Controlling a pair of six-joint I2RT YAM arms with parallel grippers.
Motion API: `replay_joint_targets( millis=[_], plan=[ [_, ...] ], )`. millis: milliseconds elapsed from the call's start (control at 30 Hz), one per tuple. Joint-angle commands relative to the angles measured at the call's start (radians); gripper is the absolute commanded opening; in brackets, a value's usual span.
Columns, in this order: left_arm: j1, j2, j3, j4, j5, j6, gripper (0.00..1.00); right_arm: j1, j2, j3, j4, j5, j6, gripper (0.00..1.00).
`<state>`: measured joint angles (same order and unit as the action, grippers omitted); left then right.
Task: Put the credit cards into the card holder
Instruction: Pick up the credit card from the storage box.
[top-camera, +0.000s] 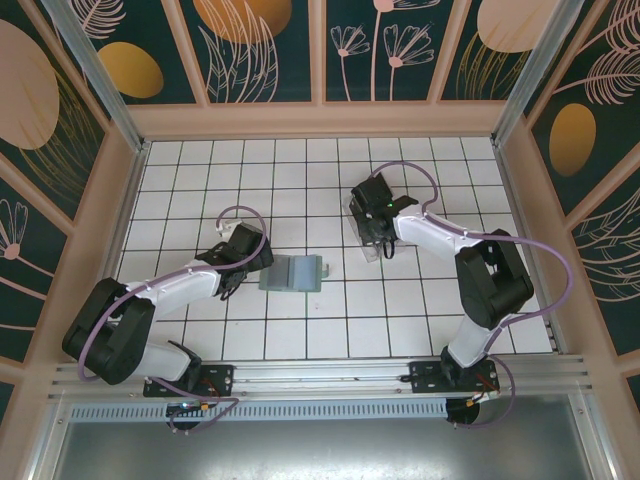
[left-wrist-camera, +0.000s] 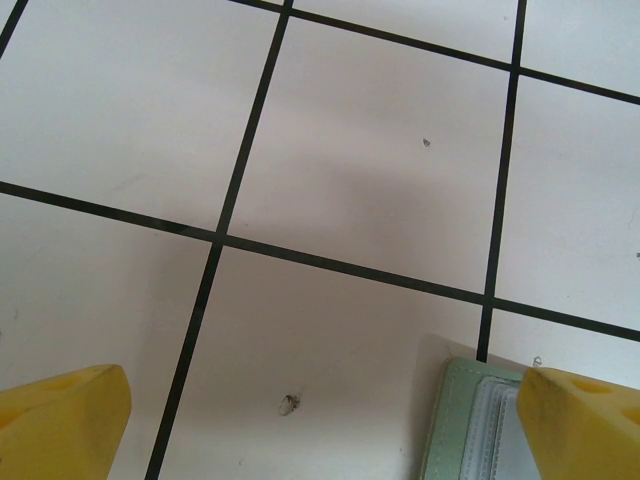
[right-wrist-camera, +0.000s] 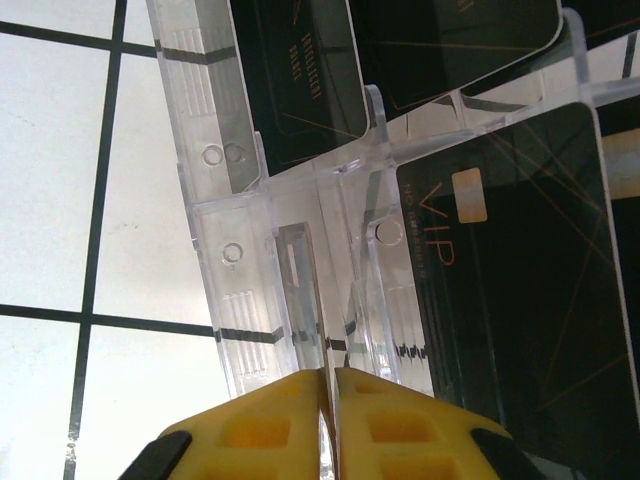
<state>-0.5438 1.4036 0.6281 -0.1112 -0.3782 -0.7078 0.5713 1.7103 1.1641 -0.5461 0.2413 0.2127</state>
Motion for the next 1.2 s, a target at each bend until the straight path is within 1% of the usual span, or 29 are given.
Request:
replay_joint_targets(
  millis=[0,67,333,533,733,900,1167],
  plan=[
    [0.005,0.001,-0.014,0.006,-0.009,-0.006,0.99,0.006,-0.021,0.013,-0.006,-0.006,-0.009,0.05],
    [0.005,0.002,-0.013,0.004,-0.011,-0.004,0.99,0.004,-0.029,0.027,-0.016,-0.012,-0.014,0.0],
    [0.006,0.02,-0.005,-0.042,-0.037,-0.012,0.99,0.004,-0.08,0.086,-0.038,-0.029,-0.024,0.0],
    [0.006,0.027,-0.023,-0.077,-0.058,-0.036,0.99,0.004,-0.149,0.09,-0.021,-0.077,-0.011,0.0],
    [0.006,0.032,-0.045,-0.127,-0.097,-0.091,0.99,0.008,-0.267,0.023,0.059,-0.205,0.05,0.0],
    [0.005,0.041,-0.051,-0.176,-0.124,-0.172,0.99,0.02,-0.372,-0.089,0.16,-0.319,0.123,0.0],
    [0.002,0.074,-0.068,-0.151,-0.06,-0.21,0.99,0.048,-0.476,-0.228,0.27,-0.405,0.204,0.0]
  ],
)
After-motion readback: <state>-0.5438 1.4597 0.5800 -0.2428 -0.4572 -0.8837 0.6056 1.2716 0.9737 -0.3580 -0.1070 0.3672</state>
